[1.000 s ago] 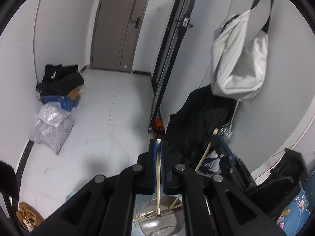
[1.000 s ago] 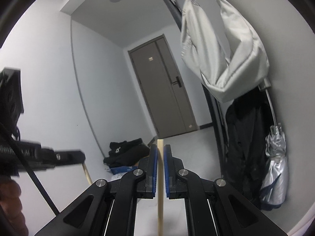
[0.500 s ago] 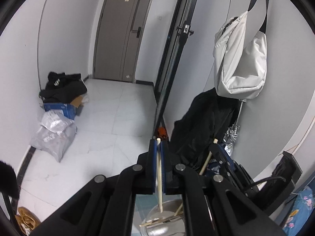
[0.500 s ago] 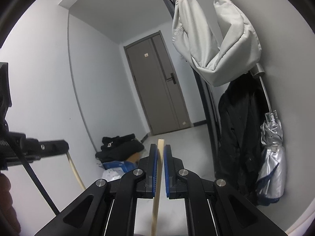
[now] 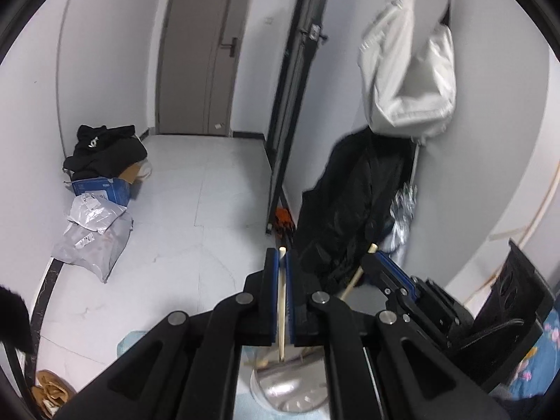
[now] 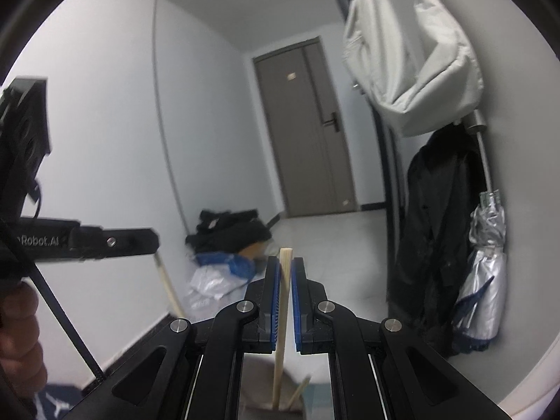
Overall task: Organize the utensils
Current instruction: 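Open both grippers to drop the chopsticks into the white holder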
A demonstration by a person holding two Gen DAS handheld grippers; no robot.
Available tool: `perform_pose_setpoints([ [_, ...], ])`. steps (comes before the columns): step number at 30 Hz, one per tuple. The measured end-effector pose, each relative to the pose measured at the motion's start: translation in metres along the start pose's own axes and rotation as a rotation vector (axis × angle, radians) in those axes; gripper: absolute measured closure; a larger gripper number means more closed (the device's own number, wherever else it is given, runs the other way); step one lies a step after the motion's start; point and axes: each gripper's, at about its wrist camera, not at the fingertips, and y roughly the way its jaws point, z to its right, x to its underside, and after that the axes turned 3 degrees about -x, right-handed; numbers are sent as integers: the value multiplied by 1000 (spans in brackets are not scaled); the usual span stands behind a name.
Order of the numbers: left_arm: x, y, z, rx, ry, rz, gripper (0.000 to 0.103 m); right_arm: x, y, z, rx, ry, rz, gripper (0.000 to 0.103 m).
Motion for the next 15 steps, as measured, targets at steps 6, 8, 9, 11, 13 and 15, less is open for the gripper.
perform_pose_setpoints([
  [6,13,5,-2,-12,-39,-103,96,16,-6,-4,-55,-14,-117,96],
  [8,18,4,-2,-21,-55,-126,81,18,-8,0,-75,1,-151,94],
  [9,21,1,-2,-26,-63,-120,71,20,-9,2,-89,16,-178,94],
  [11,26,-8,-3,-41,-81,-99,52,22,-14,5,-103,40,-217,94],
  [13,31,-21,-4,-86,-98,-68,34,24,-28,7,-87,51,-224,94],
  [15,36,-33,-6,-118,-115,-36,30,24,-43,9,-72,67,-216,85],
])
